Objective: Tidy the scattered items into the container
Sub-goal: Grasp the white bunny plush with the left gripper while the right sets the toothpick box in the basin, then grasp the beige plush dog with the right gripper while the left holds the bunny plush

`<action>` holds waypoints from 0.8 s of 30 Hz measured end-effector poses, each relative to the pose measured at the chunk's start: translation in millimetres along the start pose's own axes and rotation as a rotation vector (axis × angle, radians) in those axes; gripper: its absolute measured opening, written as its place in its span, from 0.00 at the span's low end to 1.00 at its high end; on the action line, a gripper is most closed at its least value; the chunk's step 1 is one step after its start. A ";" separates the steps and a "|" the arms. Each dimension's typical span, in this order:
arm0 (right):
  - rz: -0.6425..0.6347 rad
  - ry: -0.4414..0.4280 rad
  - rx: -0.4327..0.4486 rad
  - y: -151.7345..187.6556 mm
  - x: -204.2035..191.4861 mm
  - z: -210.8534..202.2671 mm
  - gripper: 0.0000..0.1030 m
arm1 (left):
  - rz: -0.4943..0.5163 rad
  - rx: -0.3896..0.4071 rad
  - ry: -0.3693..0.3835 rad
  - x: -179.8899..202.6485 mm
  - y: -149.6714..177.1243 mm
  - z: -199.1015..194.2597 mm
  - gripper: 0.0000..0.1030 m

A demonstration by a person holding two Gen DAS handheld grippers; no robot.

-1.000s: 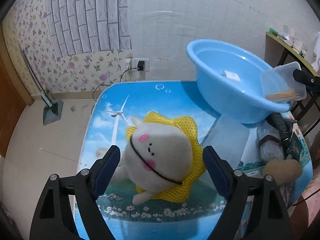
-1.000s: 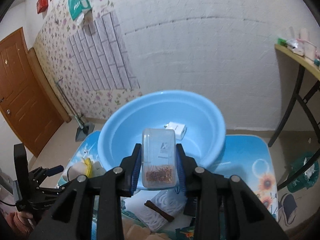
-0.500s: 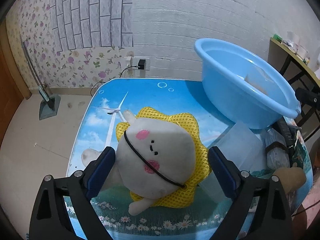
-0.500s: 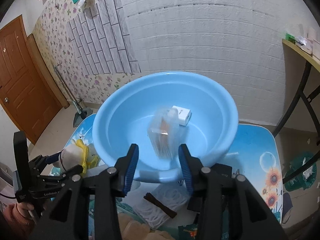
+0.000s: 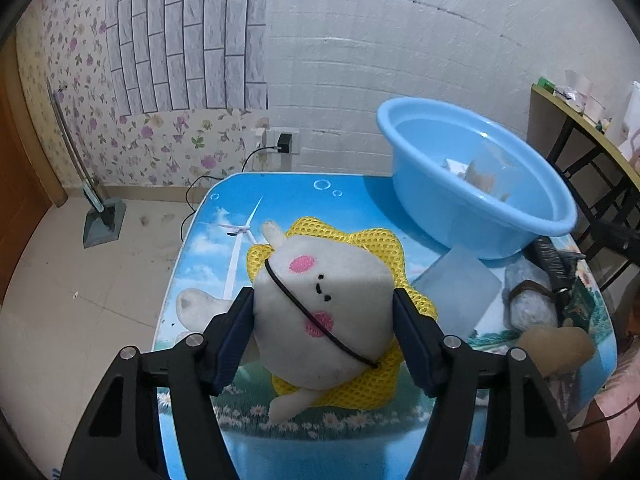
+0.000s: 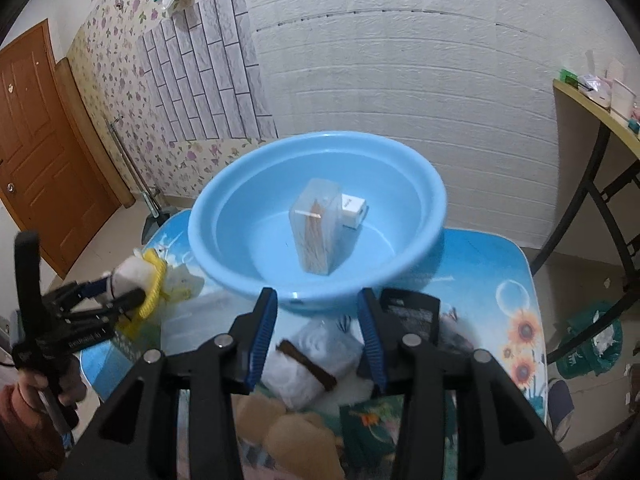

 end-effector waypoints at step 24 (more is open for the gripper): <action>-0.035 -0.013 -0.154 104.5 -4.8 9.0 0.40 | 0.104 0.005 0.031 48.9 48.5 -48.7 0.65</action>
Point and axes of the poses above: each gripper's, at about its wrist camera, not at the fingertips, and z roughly the way its jaws point, x to its right, y to its underside, the point moved 10 cm from there along z, roughly the way its jaws point, and after that the axes turned 11 degrees about -x, right-handed, at the moved point
